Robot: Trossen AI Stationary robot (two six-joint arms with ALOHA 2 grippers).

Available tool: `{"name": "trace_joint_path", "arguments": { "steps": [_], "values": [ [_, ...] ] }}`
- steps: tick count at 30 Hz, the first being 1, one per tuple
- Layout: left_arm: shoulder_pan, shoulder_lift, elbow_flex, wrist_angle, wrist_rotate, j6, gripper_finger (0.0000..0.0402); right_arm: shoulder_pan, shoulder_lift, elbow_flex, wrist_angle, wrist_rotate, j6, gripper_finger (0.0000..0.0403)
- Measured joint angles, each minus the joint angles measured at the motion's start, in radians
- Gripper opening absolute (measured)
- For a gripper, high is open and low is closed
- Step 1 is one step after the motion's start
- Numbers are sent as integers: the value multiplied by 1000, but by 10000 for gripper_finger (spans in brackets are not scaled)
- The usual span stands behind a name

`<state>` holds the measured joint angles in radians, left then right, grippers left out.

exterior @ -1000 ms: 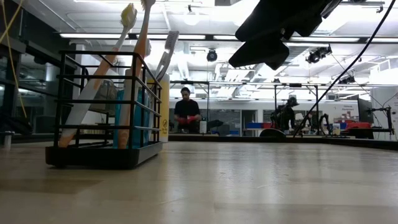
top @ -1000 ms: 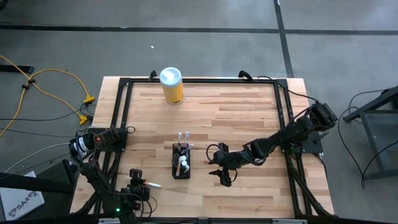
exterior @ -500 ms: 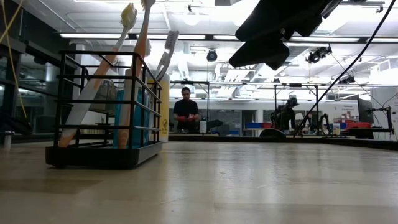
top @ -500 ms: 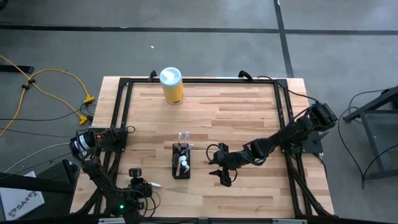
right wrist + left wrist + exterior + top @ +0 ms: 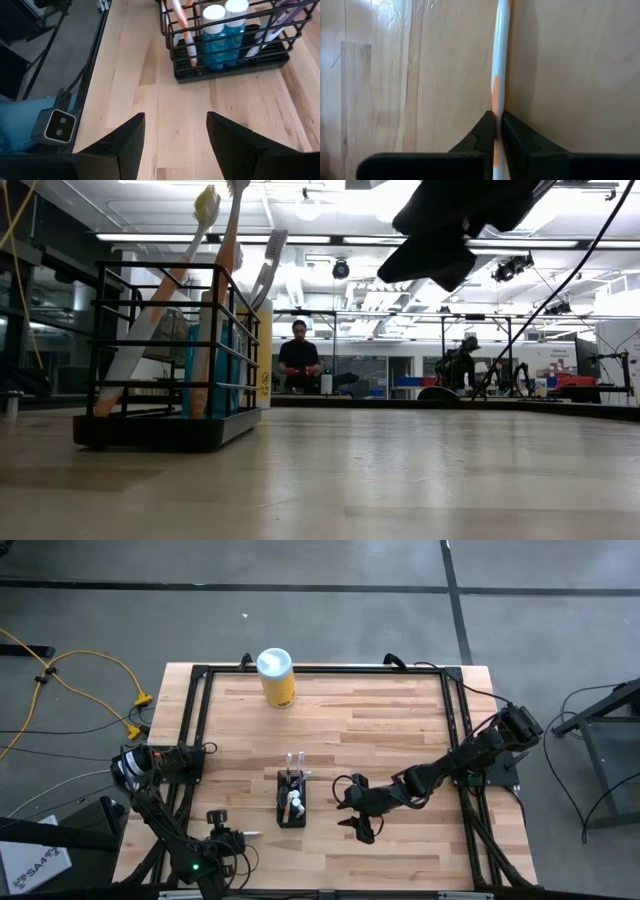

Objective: Pick & Place toothbrushing station
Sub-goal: Put the orange toothbrush into the bottom section of the black wire organizer

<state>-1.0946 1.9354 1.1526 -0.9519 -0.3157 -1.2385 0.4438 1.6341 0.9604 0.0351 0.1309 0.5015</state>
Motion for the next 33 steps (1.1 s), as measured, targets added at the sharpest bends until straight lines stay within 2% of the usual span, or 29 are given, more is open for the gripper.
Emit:
{"name": "trace_joint_path", "arguments": {
  "steps": [11,25,33],
  "values": [
    [18,-96,0,18,38,-14,5,35,0,0,7,26,3,204],
    [77,-122,2,-12,6,190,3,35,0,0,7,27,0,204],
    [86,-125,37,-50,-4,222,3,35,0,0,6,27,1,204]
  ]
}}
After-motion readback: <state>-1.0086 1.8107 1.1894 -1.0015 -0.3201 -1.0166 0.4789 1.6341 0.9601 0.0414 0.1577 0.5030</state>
